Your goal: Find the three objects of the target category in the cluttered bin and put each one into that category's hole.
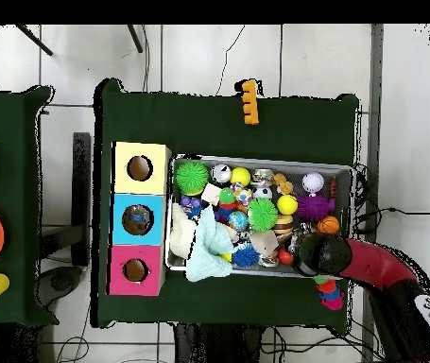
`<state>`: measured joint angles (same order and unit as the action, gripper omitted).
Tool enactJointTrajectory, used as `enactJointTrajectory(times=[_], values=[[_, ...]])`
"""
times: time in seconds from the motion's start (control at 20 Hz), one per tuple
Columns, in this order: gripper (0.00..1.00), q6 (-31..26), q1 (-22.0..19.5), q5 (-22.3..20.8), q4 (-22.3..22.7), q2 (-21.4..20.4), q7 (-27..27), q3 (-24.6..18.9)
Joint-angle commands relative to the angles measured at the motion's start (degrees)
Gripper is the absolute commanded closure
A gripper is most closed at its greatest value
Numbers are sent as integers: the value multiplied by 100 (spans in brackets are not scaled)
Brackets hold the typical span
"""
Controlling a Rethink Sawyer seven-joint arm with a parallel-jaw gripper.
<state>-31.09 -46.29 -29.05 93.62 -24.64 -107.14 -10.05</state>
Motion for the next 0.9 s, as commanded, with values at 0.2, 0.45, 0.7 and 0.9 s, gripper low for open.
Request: enactJointTrajectory(times=[0.2, 0.45, 0.7, 0.9], values=[[0, 275, -386, 318, -305, 215, -377, -50], [100, 347, -380, 289, -280, 188, -491, 68], [100, 334, -303, 281, -313, 181, -579, 184], [100, 336, -266, 287, -307, 181, -604, 226]])
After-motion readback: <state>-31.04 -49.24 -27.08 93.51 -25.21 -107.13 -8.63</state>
